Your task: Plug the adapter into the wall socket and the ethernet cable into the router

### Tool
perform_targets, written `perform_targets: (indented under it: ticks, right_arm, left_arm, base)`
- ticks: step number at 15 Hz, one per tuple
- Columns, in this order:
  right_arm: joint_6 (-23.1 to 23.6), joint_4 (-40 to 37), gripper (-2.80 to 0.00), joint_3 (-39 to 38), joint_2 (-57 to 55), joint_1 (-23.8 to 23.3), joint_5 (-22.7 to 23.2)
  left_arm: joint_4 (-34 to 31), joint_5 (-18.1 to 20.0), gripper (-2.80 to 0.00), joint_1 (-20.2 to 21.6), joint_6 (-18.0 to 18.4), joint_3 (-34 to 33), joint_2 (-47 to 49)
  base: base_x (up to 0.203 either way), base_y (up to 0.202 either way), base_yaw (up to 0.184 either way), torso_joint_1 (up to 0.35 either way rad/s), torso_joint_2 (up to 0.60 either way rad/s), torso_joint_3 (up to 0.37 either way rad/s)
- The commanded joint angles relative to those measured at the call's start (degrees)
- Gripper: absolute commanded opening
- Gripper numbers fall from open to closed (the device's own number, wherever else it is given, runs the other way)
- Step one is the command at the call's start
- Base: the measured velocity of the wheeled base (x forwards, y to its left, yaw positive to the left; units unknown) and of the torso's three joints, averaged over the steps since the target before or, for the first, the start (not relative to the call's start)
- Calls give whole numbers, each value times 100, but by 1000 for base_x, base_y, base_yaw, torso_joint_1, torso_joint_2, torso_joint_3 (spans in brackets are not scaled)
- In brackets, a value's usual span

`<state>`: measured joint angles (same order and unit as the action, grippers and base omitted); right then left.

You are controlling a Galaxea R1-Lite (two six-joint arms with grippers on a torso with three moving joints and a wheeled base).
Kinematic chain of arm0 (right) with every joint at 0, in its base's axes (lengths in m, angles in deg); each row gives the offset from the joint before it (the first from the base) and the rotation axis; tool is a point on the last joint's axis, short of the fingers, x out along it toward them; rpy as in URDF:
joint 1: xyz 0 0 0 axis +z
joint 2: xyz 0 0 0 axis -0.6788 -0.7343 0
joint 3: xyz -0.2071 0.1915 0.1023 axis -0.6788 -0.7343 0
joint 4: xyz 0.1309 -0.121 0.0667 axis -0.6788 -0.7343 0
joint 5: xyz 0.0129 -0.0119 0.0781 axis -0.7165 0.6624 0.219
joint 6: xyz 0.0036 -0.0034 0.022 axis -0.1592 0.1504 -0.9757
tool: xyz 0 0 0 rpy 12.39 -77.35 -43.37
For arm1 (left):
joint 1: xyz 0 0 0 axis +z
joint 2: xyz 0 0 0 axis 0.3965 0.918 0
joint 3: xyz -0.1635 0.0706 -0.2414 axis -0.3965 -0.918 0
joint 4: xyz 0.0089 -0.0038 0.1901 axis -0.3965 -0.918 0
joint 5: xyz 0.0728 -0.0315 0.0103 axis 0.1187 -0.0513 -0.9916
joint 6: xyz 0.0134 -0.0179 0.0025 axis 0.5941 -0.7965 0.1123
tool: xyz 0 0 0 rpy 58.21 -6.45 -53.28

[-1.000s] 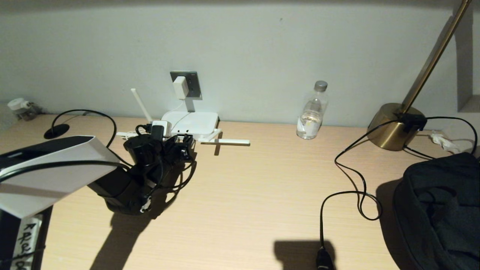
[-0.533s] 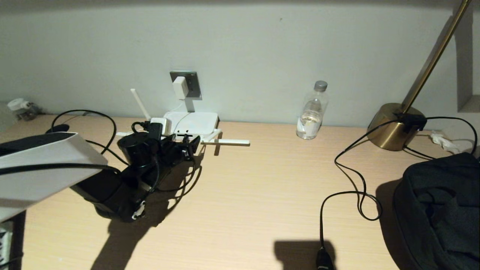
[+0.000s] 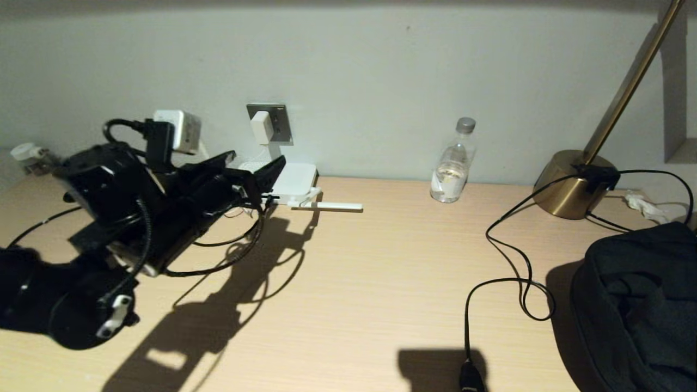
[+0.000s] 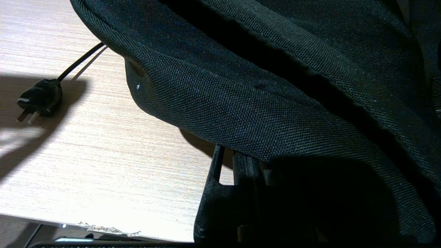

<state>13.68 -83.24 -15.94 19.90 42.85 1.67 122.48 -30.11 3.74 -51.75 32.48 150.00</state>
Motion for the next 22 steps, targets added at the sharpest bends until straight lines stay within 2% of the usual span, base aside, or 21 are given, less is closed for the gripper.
perform_targets:
  ticks: [1,4,5,7,9,12,15,16,17,19,22]
  right_arm:
    - [3,1,-280,1,2,4,5]
    - [3,-3,-280,0,2,-1,5]
    - [3,1,-280,0,-6,6,5]
    - [3,-3,-280,0,-6,-1,5]
    - [3,2,-280,0,-3,-1,5]
    - [3,0,-280,0,-6,-1,5]
    - [3,-3,-280,5,-6,-1,5]
    - [3,6,-280,0,2,-1,5]
    - [3,2,-280,0,2,-1,5]
    - [3,5,-280,0,-6,1,5]
    - [3,-2,-280,0,-6,7,5]
  left_arm:
    - [-832,2,0,-11,-10,-16,-1234]
    - [-2547,-64,0,54,-254,-43,-2683]
    - [-2921,-154,-280,96,-369,-90,-3051]
    - [-3688,-338,-280,148,-525,-148,-3634]
    - [-4586,-740,-280,164,-585,-233,-3943]
    - [-4715,-1677,-280,168,-618,-579,-3933]
    - [-4764,-2146,-280,313,-570,-1160,-4532]
    - [-4786,-2146,-280,446,-517,-1347,-4812]
    - [-4804,-1986,-280,595,-467,-1629,-5084]
    - [-4807,-1295,-280,996,-176,-2293,-5820]
    - [-4875,-583,-280,1458,256,-3603,-7370]
  base:
    - [0,0,0,0,0,0]
    - [0,0,0,0,0,0]
    - [0,0,0,0,0,0]
    - [0,0,0,0,0,0]
    - [0,0,0,0,0,0]
    - [0,0,0,0,0,0]
    - [0,0,0,0,0,0]
    - [0,0,0,0,0,0]
    - [0,0,0,0,0,0]
    - [0,0,0,0,0,0]
    - [0,0,0,0,0,0]
